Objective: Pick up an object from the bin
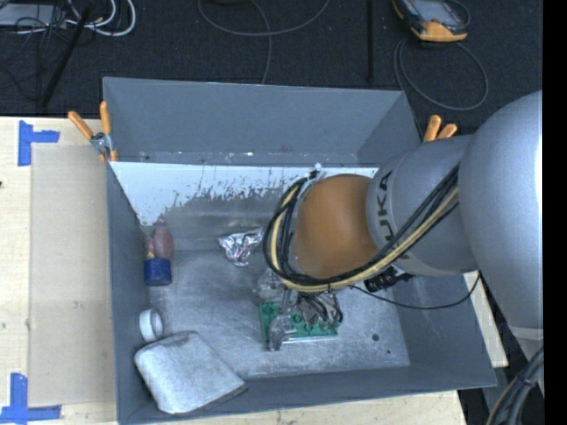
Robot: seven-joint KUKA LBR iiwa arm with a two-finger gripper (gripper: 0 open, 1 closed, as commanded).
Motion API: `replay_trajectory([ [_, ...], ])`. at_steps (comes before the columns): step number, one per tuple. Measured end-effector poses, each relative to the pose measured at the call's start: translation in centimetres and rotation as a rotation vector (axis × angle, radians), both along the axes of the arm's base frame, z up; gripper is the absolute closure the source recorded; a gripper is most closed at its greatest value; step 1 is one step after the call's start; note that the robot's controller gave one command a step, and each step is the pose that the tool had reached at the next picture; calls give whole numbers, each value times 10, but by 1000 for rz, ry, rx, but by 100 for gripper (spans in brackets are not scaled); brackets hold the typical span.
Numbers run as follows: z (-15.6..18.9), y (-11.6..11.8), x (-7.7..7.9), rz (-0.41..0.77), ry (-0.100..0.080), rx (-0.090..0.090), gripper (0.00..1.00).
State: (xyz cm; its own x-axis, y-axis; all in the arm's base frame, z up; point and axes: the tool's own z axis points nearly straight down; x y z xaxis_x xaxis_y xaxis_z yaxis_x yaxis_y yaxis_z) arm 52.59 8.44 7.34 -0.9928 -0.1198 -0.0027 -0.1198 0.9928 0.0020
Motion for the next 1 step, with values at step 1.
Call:
replay_trajectory([
  [1,154,-27,-21,202,-4,-3,100],
])
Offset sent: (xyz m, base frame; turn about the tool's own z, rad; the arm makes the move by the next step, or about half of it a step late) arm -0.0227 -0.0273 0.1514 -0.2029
